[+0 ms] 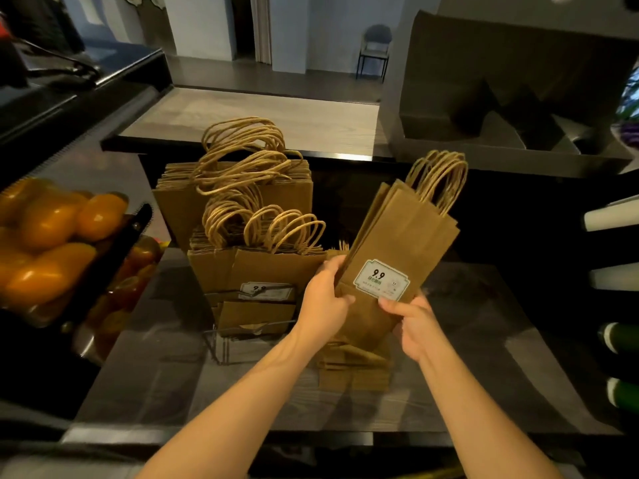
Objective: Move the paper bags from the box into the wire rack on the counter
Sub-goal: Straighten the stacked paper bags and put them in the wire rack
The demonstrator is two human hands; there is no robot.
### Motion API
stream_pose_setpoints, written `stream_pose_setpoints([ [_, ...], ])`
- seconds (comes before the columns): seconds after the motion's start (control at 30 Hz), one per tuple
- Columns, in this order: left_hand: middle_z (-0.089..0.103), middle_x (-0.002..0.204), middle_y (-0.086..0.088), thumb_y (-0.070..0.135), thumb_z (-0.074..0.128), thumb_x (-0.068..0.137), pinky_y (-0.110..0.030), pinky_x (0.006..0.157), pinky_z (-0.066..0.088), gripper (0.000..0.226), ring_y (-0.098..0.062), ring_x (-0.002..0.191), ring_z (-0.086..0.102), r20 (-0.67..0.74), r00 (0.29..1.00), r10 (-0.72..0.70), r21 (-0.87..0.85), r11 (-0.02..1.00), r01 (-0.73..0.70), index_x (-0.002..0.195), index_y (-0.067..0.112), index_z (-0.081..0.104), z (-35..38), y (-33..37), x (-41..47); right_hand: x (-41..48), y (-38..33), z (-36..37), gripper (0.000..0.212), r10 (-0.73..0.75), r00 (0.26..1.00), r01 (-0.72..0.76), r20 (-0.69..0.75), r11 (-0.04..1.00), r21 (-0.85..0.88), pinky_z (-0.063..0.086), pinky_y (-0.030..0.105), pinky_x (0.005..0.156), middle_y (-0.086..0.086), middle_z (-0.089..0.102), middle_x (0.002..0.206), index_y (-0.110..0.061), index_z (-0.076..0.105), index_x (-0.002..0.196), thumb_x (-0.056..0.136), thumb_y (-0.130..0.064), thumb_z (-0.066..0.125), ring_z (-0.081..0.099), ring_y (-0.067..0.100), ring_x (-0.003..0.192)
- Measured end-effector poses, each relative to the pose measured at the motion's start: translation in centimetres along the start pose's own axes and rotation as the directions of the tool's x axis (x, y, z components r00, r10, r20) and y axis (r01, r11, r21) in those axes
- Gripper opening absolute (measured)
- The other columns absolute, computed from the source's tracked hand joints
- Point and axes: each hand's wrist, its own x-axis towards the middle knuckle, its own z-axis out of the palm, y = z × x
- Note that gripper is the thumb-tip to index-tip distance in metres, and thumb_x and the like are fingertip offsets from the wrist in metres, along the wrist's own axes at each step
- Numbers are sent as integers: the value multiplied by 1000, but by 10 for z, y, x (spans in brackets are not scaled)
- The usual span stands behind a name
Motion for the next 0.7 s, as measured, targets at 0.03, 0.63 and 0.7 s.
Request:
stream_pose_setpoints([
  [0.03,54,125,13,-2,63,85,-30,104,44,61,-5,120,50,-1,1000,15,-21,1000,-15,136,25,44,-7,1,-4,-1,-3,5,53,-16,1000,16,10,1000,-12,51,39,82,0,71,104,-19,55,121,79,13,63,62,19,104],
  [0.63,63,79,20,48,33,99,-8,71,39,41,3,82,58,-155,979,-134,62,987,145,77,30,64,-137,-16,-13,-4,-28,97,50,-256,952,262,169,965,-9,55,22,72,-7,73,84,-18,61,94,72,27,58,69,3,80],
  [0.7,70,85,15,53,35,97,-20,81,44,44,-4,89,64,-182,976,-119,62,989,132,79,31,69,-138,-26,-12,-3,-30,101,47,-302,927,319,223,947,-42,56,21,71,-9,75,84,-15,63,97,69,22,63,71,6,84],
])
